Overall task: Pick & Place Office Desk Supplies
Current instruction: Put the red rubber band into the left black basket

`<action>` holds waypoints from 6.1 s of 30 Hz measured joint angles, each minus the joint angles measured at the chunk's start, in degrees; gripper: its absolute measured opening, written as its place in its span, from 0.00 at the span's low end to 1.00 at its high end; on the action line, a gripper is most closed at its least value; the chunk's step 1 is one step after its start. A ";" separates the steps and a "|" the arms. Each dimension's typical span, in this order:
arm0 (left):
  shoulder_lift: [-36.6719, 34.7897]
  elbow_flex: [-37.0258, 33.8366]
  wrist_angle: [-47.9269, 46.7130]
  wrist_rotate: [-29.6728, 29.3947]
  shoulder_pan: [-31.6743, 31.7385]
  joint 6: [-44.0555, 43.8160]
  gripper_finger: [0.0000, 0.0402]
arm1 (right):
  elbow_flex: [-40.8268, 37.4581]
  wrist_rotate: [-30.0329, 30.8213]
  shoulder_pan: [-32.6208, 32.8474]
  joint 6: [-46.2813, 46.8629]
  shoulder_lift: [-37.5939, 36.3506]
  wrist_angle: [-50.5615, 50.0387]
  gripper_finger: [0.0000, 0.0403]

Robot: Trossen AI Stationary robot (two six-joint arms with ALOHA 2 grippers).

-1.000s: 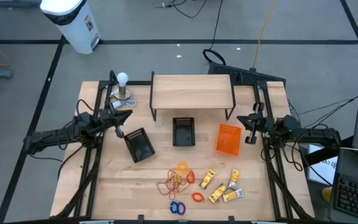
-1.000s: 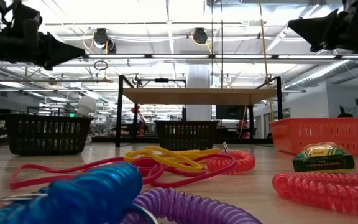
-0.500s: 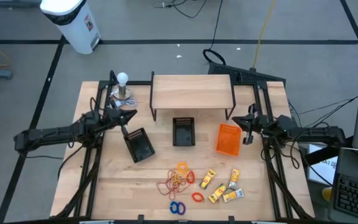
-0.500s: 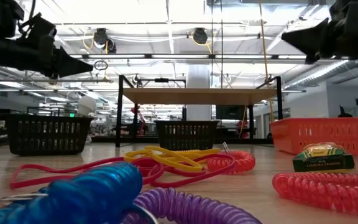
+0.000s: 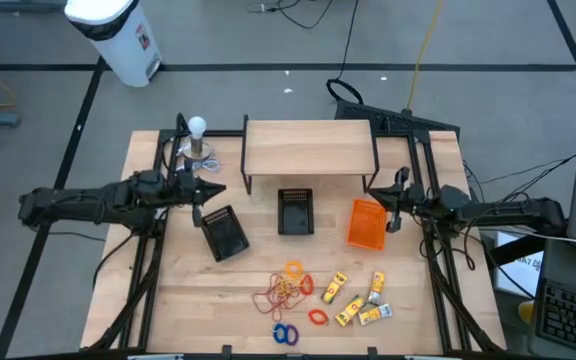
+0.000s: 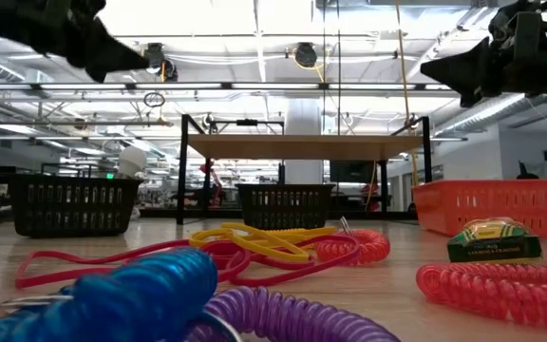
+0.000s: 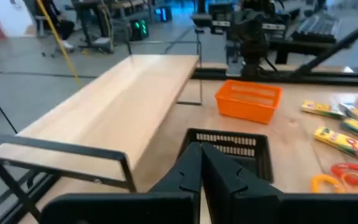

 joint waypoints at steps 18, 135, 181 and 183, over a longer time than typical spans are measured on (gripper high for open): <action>34.70 18.93 -19.97 5.75 -18.11 -17.23 0.01 | 0.00 -0.01 0.00 0.26 1.19 0.11 0.00; 63.55 50.26 -39.68 -13.55 -36.36 -38.25 0.00 | 0.00 4.17 0.02 1.77 4.91 10.02 0.00; 51.71 45.52 -26.27 -17.23 -37.79 -30.73 0.00 | -0.02 4.00 0.02 4.19 5.24 10.90 0.00; 51.82 45.67 -29.43 -15.82 -36.77 -32.25 0.00 | -0.01 4.00 0.02 4.18 5.32 10.97 0.00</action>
